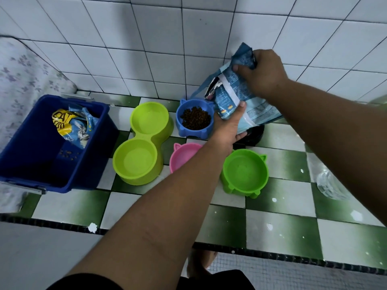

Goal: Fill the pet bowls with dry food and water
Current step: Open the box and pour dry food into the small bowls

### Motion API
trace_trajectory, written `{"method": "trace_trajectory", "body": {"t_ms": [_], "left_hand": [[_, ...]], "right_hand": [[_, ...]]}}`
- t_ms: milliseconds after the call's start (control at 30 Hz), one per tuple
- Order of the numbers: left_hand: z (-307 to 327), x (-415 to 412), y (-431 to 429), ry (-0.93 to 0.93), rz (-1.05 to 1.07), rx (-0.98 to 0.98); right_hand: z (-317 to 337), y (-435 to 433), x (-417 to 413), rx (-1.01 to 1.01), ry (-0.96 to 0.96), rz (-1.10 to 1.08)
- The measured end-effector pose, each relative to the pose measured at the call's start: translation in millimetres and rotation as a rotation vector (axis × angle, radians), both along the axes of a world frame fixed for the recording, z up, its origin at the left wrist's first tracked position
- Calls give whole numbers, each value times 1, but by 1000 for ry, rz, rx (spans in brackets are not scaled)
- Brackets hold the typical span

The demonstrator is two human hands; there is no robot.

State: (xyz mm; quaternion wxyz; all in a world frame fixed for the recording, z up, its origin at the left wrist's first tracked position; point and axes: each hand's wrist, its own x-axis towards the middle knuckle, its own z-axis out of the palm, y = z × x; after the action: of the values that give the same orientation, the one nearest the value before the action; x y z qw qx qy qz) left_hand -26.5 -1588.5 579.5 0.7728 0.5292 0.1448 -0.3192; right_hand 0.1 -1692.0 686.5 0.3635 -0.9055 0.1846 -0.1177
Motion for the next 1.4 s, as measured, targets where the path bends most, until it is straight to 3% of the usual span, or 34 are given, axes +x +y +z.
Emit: {"method": "trace_trajectory", "body": {"t_ms": [233, 333, 467, 733, 933, 1400], "left_hand": [[-3, 5, 4, -131, -26, 67], [1, 1, 3, -153, -64, 79], [9, -14, -14, -115, -130, 13], [1, -60, -67, 22, -214, -113], [-2, -75, -86, 118, -350, -112], [-12, -82, -104, 227, -278, -197]], "right_hand": [[-1, -6, -25, 262, -124, 10], [1, -12, -35, 274, -166, 0], [9, -26, -42, 183, -165, -17], [10, -64, -50, -221, 69, 50], [-7, -85, -59, -272, 153, 59], [-24, -90, -40, -326, 263, 198]]}}
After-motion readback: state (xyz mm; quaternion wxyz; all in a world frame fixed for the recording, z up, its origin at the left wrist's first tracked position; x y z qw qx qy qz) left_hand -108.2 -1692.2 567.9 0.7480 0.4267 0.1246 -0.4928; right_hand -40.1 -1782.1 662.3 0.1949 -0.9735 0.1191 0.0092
